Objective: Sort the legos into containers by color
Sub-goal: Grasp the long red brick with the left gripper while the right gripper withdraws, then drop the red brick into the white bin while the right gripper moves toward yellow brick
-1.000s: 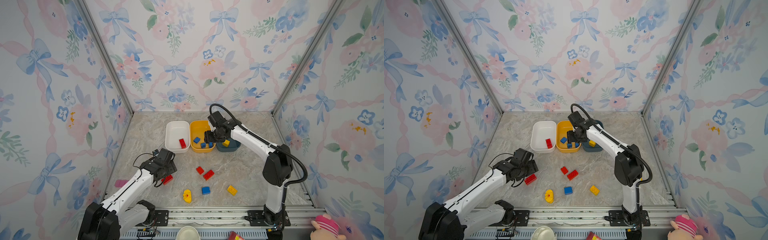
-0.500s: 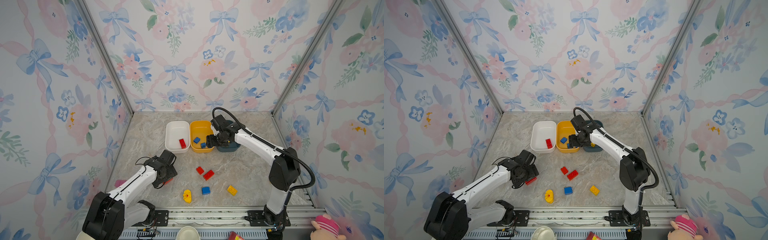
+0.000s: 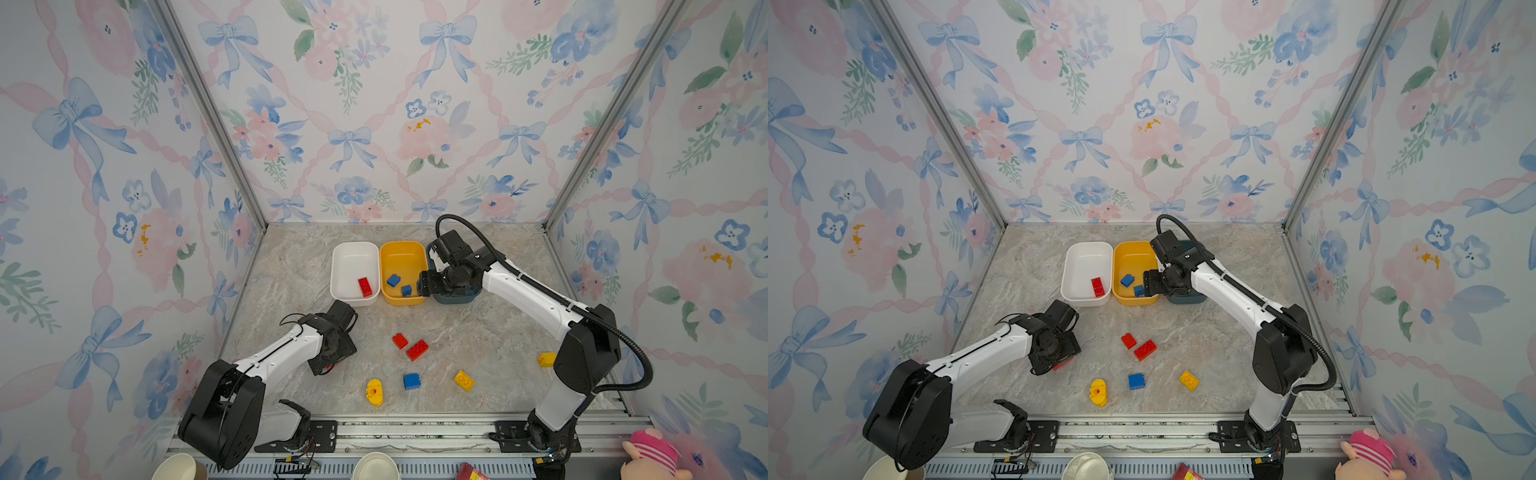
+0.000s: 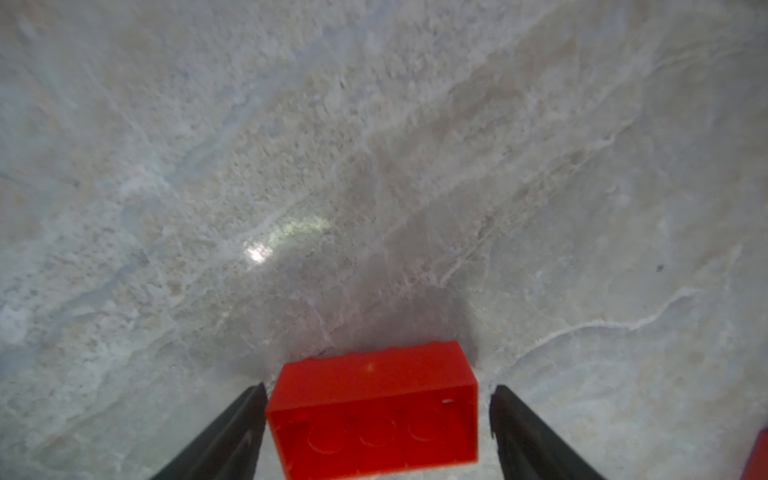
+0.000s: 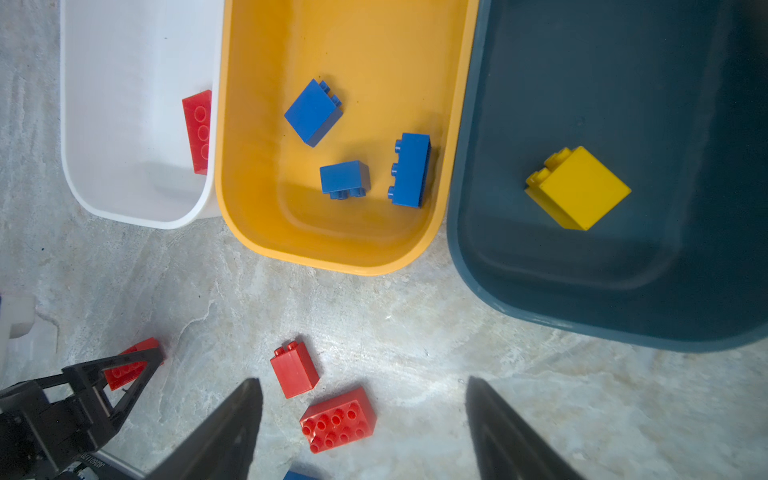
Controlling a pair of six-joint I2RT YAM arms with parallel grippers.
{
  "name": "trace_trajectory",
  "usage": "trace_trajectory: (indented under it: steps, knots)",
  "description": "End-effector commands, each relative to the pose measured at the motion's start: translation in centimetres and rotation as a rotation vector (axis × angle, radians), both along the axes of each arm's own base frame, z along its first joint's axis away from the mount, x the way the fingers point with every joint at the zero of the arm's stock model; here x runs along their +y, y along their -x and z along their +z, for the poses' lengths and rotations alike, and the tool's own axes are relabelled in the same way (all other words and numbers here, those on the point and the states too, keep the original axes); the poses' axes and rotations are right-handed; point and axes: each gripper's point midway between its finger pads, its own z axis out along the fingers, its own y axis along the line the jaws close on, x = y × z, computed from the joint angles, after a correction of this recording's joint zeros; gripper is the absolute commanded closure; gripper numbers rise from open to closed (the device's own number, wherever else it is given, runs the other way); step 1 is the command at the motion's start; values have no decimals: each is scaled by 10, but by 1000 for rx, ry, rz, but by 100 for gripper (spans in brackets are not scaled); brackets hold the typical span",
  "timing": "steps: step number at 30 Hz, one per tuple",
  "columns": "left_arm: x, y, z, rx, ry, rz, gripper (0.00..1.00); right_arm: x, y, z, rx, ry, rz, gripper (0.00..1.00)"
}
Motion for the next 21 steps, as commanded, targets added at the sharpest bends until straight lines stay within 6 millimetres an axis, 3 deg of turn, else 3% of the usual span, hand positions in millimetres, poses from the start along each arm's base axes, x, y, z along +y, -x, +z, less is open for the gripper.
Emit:
trace_trajectory:
  steps: [1,9,13,16,21]
  knots:
    - [-1,2,-3,7,-3,-3,21,-6,2,7,-5,-17,-22,20]
    - [1,5,-3,-6,0,10,42,-5,2,11,-10,-27,-28,20]
    - [-1,-1,6,-42,13,9,47,-6,6,13,-8,-30,-28,20]
    - [-2,-15,22,-106,9,7,48,-9,11,14,-5,-39,-37,20]
    - [-8,-53,63,-243,-8,-22,48,-20,26,14,6,-63,-63,16]
